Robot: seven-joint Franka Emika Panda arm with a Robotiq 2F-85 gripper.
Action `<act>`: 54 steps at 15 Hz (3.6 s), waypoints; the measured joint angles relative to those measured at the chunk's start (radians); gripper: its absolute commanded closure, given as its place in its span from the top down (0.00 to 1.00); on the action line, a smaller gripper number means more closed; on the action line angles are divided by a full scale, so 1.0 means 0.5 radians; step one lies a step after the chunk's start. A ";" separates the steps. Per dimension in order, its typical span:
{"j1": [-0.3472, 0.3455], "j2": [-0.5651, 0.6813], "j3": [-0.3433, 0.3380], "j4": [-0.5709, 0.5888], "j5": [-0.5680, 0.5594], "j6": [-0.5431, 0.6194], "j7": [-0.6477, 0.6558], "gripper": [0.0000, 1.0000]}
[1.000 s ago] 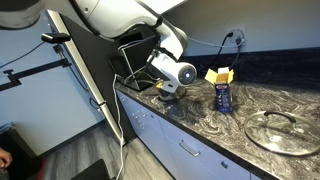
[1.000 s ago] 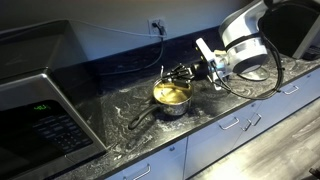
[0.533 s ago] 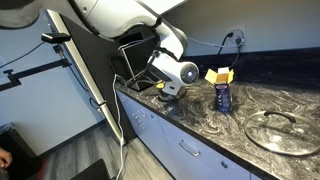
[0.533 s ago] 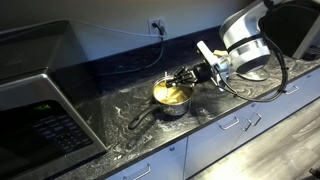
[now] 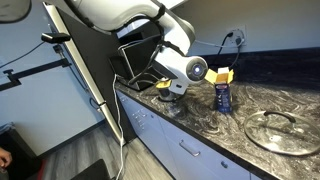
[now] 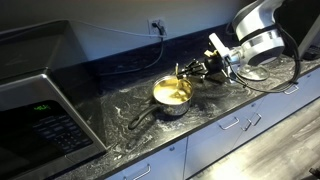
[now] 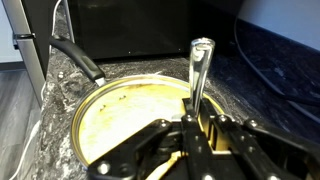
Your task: Use the silver fork to stir the contents in the silver pot
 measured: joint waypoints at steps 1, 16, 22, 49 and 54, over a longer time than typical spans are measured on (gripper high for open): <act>-0.003 0.000 0.001 0.000 0.000 -0.002 -0.007 0.03; 0.074 0.035 0.116 0.060 -0.081 -0.159 -0.149 0.03; 0.070 -0.240 0.057 -0.011 -0.248 -0.130 -0.178 0.03; 0.059 -0.653 0.032 -0.246 -1.754 0.612 -0.915 0.03; 0.054 -0.549 0.033 -0.246 -2.078 0.711 -1.256 0.03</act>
